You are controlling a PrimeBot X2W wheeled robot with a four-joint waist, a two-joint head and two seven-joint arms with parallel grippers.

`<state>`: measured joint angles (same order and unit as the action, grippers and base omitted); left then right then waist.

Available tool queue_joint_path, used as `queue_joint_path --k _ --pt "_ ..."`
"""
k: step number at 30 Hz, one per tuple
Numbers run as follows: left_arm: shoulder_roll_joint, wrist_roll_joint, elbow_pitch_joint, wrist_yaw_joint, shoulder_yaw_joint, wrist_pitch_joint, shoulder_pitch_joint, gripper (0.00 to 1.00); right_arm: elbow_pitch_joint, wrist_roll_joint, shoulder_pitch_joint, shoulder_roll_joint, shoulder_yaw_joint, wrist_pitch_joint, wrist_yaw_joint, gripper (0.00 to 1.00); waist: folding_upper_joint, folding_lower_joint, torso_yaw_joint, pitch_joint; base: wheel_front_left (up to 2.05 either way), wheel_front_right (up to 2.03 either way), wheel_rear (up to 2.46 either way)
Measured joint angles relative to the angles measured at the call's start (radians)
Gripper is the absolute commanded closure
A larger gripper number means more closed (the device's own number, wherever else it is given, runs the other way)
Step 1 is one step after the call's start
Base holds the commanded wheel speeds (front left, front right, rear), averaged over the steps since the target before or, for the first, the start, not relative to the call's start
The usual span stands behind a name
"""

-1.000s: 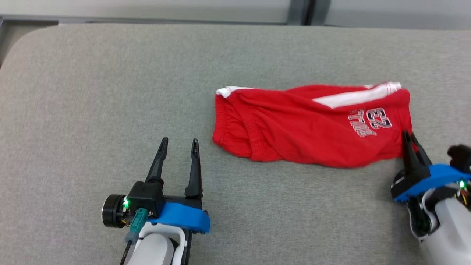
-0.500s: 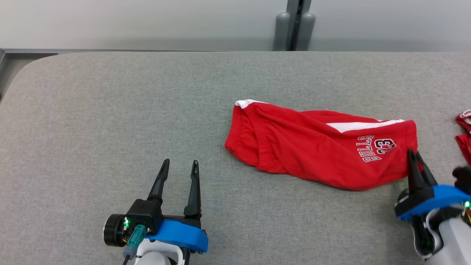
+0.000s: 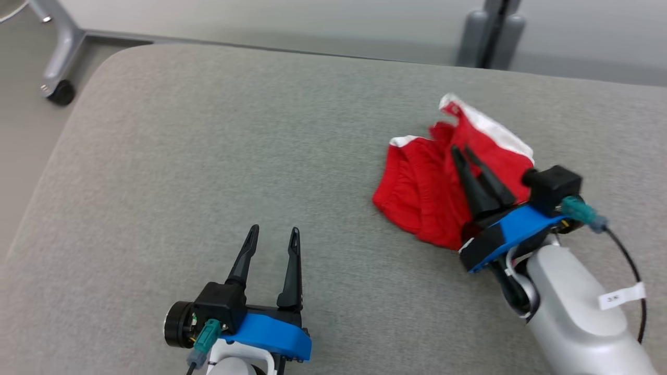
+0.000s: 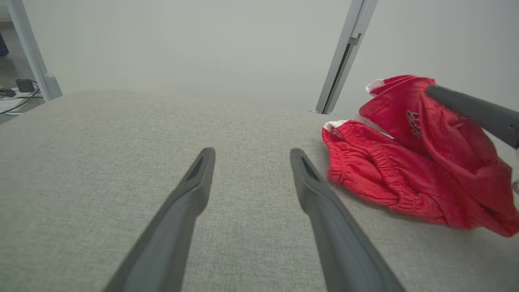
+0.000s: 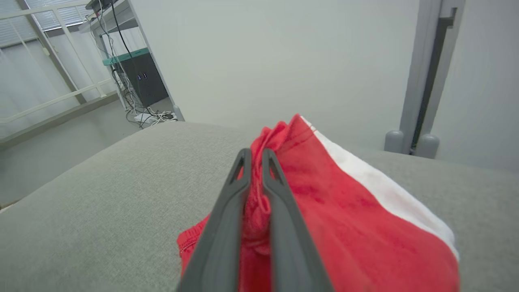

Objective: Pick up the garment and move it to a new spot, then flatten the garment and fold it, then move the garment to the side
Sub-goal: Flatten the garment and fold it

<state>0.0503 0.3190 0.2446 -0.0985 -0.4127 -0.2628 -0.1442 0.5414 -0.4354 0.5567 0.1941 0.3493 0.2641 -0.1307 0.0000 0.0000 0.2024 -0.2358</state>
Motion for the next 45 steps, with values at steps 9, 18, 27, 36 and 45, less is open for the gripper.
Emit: queue_joint_path --k 9,18,27,36,45 --pt "0.000 0.016 0.000 -0.016 -0.014 0.000 0.007 0.00 0.143 0.057 0.035 -0.036 0.129 0.000 0.000 0.00 0.0000 0.0000 0.089 -0.043 0.00 0.00 0.00" --pt "0.000 -0.004 0.012 -0.018 0.029 0.000 -0.002 0.00 0.059 0.025 0.032 -0.059 0.233 0.000 0.000 0.00 0.0000 0.0001 0.041 -0.041 0.00 0.00 0.00" --pt "0.000 -0.049 0.027 0.001 0.081 0.000 -0.031 0.00 -0.107 0.047 -0.064 -0.026 0.052 0.000 0.000 0.00 0.0000 0.0000 -0.079 -0.003 0.00 0.00 0.00" --pt "0.000 -0.130 0.065 -0.002 0.139 0.000 -0.038 0.00 -0.111 0.159 -0.175 -0.054 -0.197 0.000 0.000 0.00 0.0000 0.0000 -0.181 0.042 0.00 0.00 0.00" --pt "0.000 -0.141 0.094 -0.002 0.166 0.000 0.047 0.00 -0.049 0.226 -0.272 -0.091 -0.256 0.000 0.000 0.00 0.0000 0.0000 -0.230 0.109 0.00 0.00 0.00"
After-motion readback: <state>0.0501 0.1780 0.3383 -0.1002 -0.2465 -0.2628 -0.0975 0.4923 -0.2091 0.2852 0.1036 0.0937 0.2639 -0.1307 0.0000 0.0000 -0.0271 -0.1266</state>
